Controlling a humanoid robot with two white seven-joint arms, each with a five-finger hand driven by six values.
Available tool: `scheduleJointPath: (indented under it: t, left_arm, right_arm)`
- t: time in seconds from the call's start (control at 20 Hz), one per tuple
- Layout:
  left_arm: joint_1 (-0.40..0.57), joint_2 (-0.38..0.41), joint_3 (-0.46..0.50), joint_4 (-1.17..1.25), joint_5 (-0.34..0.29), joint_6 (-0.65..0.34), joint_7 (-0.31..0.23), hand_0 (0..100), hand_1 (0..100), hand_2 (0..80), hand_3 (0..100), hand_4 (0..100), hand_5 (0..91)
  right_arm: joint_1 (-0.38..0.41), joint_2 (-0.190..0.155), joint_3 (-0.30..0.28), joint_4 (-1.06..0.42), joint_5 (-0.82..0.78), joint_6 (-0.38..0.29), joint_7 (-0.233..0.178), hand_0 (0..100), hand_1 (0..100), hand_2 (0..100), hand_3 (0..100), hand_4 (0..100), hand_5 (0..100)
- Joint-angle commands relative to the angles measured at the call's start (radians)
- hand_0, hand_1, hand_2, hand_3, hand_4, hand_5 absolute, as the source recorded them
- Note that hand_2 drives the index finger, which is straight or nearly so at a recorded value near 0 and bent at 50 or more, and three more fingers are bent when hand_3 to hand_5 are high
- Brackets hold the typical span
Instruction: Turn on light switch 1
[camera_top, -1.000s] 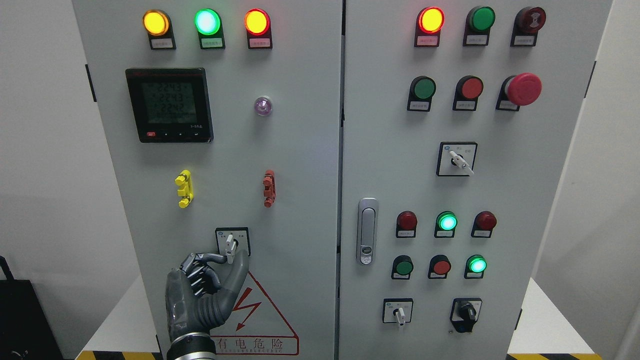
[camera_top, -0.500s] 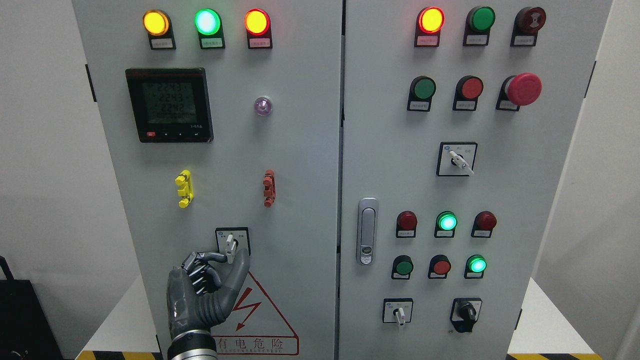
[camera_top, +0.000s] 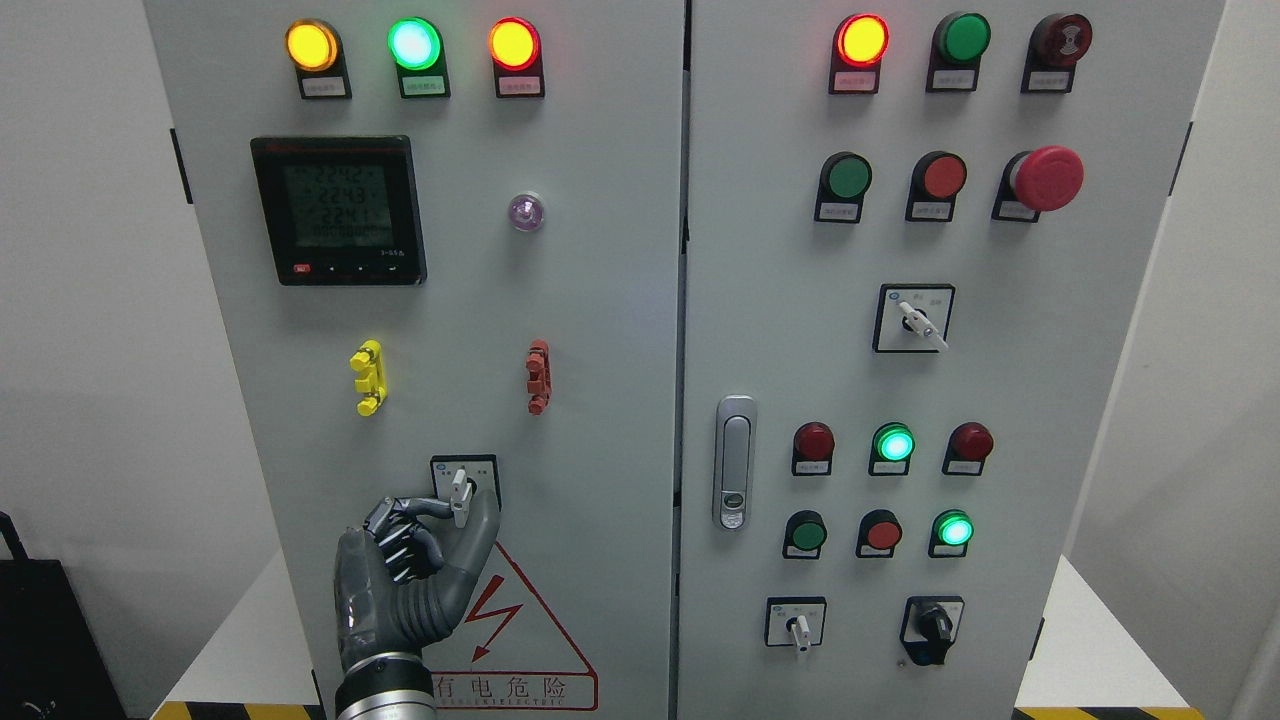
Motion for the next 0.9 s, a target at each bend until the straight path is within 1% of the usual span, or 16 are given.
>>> scheduleJointPath:
  t: [0.0,0.55,0.85]
  left_arm:
    - [-0.011,-0.003,0.003,-0.001,0.003,0.028,-0.002,5,62,59.5,100,100,87.5]
    - [-0.013,-0.003,0.003,-0.001,0.003,0.028,-0.002,7,62,60.4,100,100,87.5]
    - [-0.013,-0.003,0.003,-0.001,0.003,0.030,-0.002,9,61,60.6,100,100,87.5]
  right_arm:
    - [0.000,0.000,0.000,0.000,0.000,-0.001,0.001,5,0,0,0,0,0]
    - [0.000,0.000,0.000,-0.002,0.000,-0.001,0.001,5,0,0,0,0,0]
    - [0.000,0.000,0.000,0.000,0.000,-0.001,0.000,5,0,0,0,0,0]
